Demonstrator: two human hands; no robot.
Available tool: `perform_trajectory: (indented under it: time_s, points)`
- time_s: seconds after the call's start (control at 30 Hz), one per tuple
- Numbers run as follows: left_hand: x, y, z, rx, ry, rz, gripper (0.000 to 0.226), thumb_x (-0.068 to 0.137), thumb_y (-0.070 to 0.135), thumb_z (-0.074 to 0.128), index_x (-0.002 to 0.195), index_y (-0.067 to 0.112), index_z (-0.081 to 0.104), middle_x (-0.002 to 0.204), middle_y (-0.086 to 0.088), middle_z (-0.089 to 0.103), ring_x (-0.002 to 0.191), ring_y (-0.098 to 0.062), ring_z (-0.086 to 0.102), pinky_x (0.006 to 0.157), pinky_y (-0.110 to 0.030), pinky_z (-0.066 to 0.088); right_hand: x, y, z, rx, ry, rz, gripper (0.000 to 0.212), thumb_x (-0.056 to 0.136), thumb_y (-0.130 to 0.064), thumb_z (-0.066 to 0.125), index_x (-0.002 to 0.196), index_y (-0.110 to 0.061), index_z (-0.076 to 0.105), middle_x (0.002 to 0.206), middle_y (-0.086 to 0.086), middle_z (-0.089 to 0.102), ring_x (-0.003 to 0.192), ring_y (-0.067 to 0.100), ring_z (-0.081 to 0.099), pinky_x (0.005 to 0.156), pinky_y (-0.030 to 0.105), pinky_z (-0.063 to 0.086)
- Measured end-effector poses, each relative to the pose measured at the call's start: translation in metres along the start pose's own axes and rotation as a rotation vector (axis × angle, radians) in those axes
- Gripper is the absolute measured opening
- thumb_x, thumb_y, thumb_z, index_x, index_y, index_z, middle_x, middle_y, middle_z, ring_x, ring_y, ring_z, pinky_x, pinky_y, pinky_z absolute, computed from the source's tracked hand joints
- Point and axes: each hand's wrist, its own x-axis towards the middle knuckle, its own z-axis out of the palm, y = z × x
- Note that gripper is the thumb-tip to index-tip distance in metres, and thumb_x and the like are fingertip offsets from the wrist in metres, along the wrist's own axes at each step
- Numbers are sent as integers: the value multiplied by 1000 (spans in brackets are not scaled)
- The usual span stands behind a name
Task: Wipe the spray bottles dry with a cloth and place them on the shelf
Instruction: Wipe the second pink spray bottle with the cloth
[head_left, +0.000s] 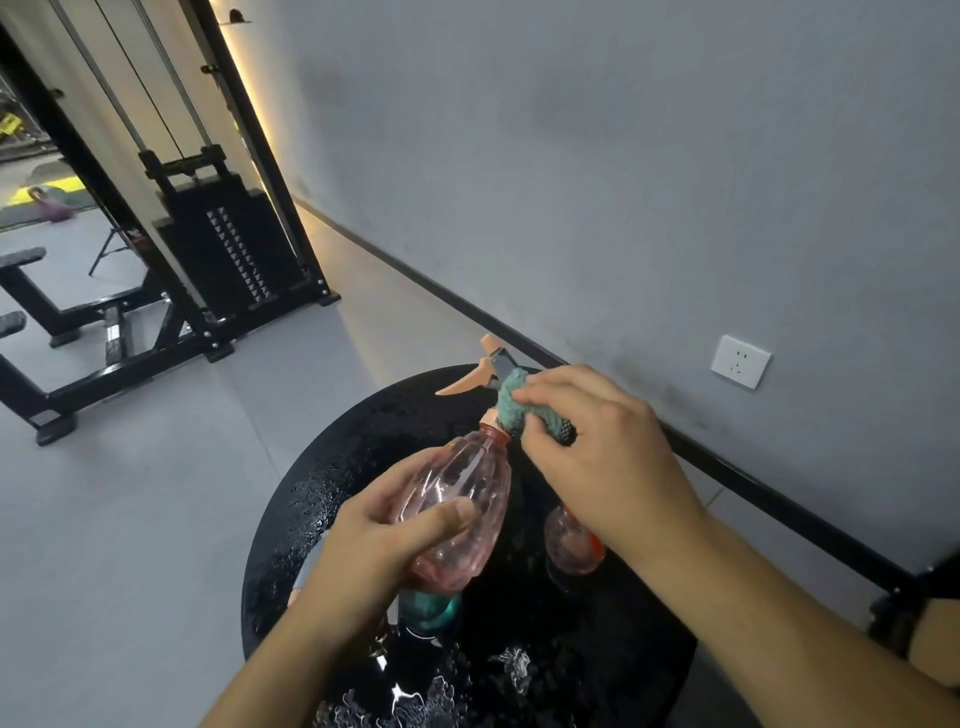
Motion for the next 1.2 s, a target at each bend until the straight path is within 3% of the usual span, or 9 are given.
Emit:
perform_trajectory:
  time_s: [0.23,0.4,0.6,0.67,0.83,0.97,1.03,1.13,1.2]
  points:
    - [-2,3,1,-2,-1,3,56,71,25,88,125,36,76,120,-8,79,100,-38,80,76,-43,64,1,-5,-4,42,51,9,29,96,-13,69,123,-20,75,124,-13,66,115,-1,61,98,9,48]
    - [-2,4,0,10,42,17,53,72,26,86,122,39,77,117,-6,81,98,-35,80,75,-42,65,2,4,-5,-4,-65,111,28,94,-13,67,119,-21,75,120,-15,65,104,-3,61,86,-3,44]
    - [-2,6,4,27,43,30,53,71,25,87,121,38,77,116,-5,81,99,-32,80,75,-39,64,4,-3,-6,56,63,55,27,94,-11,69,118,-21,76,116,-14,68,105,-5,61,91,-2,42]
    - [-3,5,4,33,46,27,53,72,26,89,123,38,77,117,-4,80,101,-33,80,79,-42,65,3,-3,-3,57,43,65,27,92,-9,69,115,-20,77,114,-14,67,104,-4,62,90,-1,43]
    - [-4,6,1,34,59,31,54,72,24,91,121,39,77,116,-3,81,99,-32,80,74,-36,65,1,-1,-6,67,31,100,26,92,-10,70,113,-24,77,110,-20,66,103,-10,61,90,3,47]
    - [-5,4,9,70,46,46,54,70,24,90,121,34,77,116,-4,80,102,-33,79,84,-48,67,3,-3,-8,42,87,46,26,93,-10,70,115,-22,76,111,-18,64,99,-9,61,89,0,44]
    - [-5,4,8,50,73,53,55,71,24,89,124,32,76,116,-5,80,102,-33,79,83,-45,67,2,1,-7,28,46,87,24,92,-9,69,112,-21,77,108,-17,64,95,-6,62,83,-2,44]
    - [-5,5,5,26,97,47,56,68,26,90,121,35,75,114,-4,81,98,-32,80,77,-39,66,0,6,-8,36,14,137,23,92,-10,69,109,-23,77,106,-19,66,99,-10,61,81,-3,43]
    - [-4,3,5,52,110,38,60,67,31,91,124,34,73,115,-2,81,99,-31,80,82,-44,67,-1,5,-10,58,46,120,24,92,-11,69,111,-24,77,109,-18,67,104,-10,60,83,-2,44]
